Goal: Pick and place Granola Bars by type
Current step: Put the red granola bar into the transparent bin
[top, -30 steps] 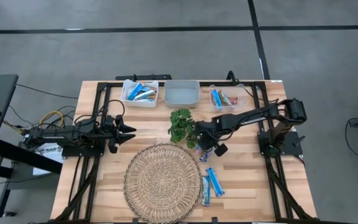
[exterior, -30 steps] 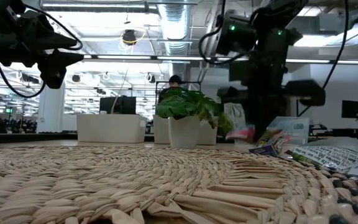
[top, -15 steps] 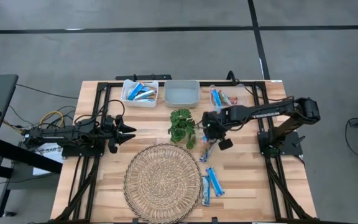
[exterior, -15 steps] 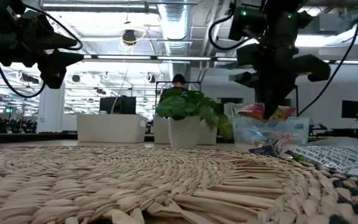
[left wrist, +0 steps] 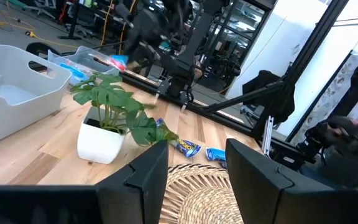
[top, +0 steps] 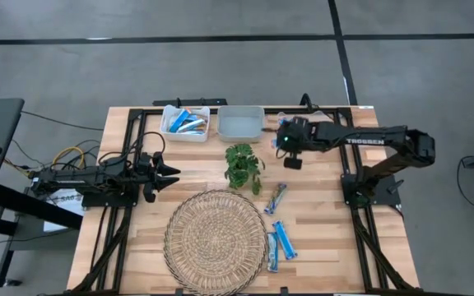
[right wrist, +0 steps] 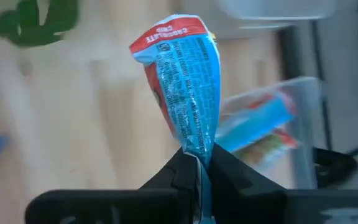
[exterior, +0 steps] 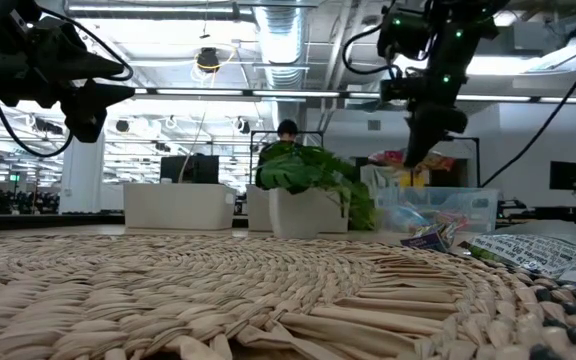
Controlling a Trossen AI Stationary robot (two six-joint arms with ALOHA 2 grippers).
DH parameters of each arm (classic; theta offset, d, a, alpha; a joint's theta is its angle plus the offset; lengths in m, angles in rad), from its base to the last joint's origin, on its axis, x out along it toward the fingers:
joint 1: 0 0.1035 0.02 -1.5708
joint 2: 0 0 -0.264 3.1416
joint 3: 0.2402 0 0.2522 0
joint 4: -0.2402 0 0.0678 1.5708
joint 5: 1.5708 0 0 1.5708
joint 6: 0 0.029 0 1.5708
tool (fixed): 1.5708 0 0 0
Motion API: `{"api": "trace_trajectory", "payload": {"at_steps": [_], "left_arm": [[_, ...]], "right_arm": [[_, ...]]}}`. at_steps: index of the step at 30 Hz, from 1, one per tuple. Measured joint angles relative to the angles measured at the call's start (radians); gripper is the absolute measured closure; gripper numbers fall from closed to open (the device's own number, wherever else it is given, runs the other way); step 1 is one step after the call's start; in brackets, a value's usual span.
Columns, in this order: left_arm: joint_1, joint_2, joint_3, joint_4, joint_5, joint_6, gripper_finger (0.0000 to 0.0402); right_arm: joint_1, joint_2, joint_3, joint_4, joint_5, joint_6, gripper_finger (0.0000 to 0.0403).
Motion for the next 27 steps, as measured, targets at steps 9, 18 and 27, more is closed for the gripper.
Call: {"api": "trace_trajectory", "payload": {"at_steps": [9,18,27], "left_arm": [[0.000,0.000,0.000,0.000,0.000,0.000,0.0248],[0.000,0.000,0.000,0.000,0.000,0.000,0.0248],[0.000,0.000,0.000,0.000,0.000,0.000,0.0248]], "right_arm": [[-0.188,-0.028,0.000,0.033,0.077,0.023,0.0386],[-0.350,-0.028,0.000,0.024,0.073,0.079,0.0384],[-0.397,-0.028,0.000,-0.005,0.030,0.123,0.0358]]}}
